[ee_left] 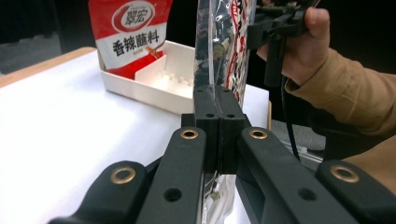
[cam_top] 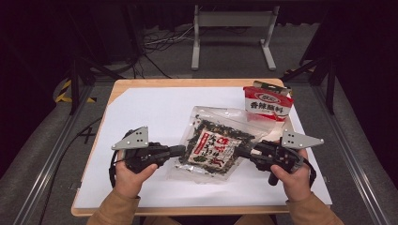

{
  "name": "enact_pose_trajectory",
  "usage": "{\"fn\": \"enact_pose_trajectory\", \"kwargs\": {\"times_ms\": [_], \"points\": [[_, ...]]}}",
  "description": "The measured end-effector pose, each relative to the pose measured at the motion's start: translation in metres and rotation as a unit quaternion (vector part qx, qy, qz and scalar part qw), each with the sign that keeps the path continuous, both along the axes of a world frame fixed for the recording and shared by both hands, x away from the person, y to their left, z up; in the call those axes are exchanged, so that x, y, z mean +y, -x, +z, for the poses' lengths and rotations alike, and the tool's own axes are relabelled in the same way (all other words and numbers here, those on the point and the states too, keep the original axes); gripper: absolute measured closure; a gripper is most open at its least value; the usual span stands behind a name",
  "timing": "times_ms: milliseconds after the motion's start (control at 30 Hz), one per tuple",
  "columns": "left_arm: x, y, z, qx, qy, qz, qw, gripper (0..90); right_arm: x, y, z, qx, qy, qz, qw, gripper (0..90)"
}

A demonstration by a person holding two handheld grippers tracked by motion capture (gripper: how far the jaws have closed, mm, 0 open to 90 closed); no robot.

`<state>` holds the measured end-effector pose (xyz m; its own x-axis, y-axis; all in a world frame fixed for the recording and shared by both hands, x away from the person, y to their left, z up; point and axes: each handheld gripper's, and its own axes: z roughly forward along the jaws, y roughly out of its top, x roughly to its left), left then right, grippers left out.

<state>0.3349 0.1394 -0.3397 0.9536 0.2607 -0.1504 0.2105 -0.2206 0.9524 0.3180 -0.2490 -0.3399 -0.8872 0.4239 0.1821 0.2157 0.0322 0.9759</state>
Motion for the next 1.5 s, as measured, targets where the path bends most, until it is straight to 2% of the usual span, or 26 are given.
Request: {"fn": "enact_pose_trajectory", "kwargs": {"times_ms": [133, 267, 467, 567, 633, 933, 967, 1100, 1267, 1500], "points": [[-0.001, -0.001, -0.002, 0.004, -0.005, 0.005, 1.0, 89.8, 0.0, 0.0, 0.001, -0.001, 0.007, 0.003, 1.0, 69.3], [0.001, -0.004, -0.005, 0.011, -0.004, 0.008, 0.9999, 89.7, 0.001, 0.002, 0.004, -0.006, 0.014, 0.032, 0.9994, 74.5], [0.002, -0.006, -0.007, 0.018, 0.002, -0.004, 0.9998, 88.4, 0.001, 0.003, 0.012, -0.023, 0.023, 0.065, 0.9974, 76.4], [0.001, -0.006, -0.007, 0.021, 0.001, -0.008, 0.9998, 85.9, -0.001, 0.003, 0.014, -0.019, 0.02, 0.073, 0.9969, 76.5], [0.002, -0.005, -0.007, 0.014, -0.004, -0.005, 0.9999, 78.5, -0.003, 0.003, 0.017, -0.021, 0.027, 0.076, 0.9965, 76.6], [0.008, -0.006, -0.006, 0.008, -0.016, 0.011, 0.9998, 57.6, -0.017, 0.002, 0.032, -0.025, 0.049, 0.061, 0.9966, 76.6], [0.009, -0.007, -0.007, 0.005, -0.023, 0.018, 0.9996, 55.6, -0.019, 0.001, 0.034, -0.024, 0.052, 0.06, 0.9965, 76.6], [0.011, -0.008, -0.008, 0.002, -0.039, 0.029, 0.9988, 53.5, -0.023, 0.0, 0.04, -0.023, 0.064, 0.05, 0.9964, 76.5], [0.016, -0.012, -0.011, 0.01, -0.059, 0.053, 0.9968, 52.4, -0.031, -0.002, 0.05, -0.021, 0.078, 0.033, 0.9962, 76.5], [0.027, -0.015, -0.014, 0.021, -0.067, 0.072, 0.995, 51.0, -0.041, -0.005, 0.059, -0.017, 0.089, 0.014, 0.9957, 76.4]]}}
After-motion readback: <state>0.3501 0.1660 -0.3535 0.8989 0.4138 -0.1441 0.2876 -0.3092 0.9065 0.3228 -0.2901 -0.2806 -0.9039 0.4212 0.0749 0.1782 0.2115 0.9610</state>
